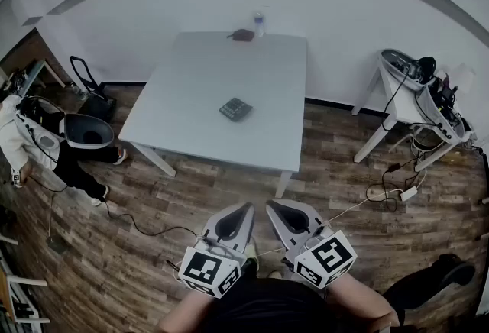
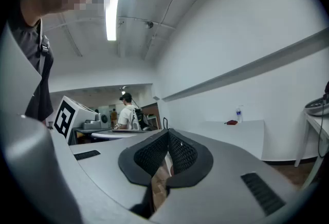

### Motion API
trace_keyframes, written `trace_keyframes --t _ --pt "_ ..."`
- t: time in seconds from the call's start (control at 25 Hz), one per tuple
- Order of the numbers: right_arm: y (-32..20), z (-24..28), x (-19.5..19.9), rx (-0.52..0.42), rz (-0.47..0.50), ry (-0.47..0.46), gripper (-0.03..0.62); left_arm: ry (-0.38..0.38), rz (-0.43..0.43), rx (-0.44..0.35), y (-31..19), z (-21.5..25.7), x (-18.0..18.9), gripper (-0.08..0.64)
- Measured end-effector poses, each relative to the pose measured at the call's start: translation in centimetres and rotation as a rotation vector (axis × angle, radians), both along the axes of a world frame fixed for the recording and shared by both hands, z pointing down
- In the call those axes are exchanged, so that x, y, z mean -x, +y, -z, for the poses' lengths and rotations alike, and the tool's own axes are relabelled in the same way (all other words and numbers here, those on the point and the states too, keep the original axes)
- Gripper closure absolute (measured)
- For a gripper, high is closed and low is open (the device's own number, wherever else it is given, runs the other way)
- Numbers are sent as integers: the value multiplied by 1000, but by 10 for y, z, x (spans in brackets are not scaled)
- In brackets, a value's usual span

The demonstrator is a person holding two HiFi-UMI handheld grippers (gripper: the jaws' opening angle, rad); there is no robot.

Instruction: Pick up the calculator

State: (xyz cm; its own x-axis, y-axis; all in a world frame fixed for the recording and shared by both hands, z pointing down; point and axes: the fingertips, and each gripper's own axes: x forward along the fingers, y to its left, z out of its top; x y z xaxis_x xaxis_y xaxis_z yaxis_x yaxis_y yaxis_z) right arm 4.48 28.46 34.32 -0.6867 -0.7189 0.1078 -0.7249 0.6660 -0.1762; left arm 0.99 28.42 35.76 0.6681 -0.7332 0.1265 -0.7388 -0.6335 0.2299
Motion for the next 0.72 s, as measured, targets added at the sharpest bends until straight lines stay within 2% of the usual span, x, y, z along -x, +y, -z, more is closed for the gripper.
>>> trace_keyframes --t 0.4,0.72 --pt "-98 -4 35 7 -36 20 580 -1 -40 -16 -101 -4 30 558" --pt "-142 -7 52 14 -43 27 580 -4 -50 -13 -144 -8 45 558"
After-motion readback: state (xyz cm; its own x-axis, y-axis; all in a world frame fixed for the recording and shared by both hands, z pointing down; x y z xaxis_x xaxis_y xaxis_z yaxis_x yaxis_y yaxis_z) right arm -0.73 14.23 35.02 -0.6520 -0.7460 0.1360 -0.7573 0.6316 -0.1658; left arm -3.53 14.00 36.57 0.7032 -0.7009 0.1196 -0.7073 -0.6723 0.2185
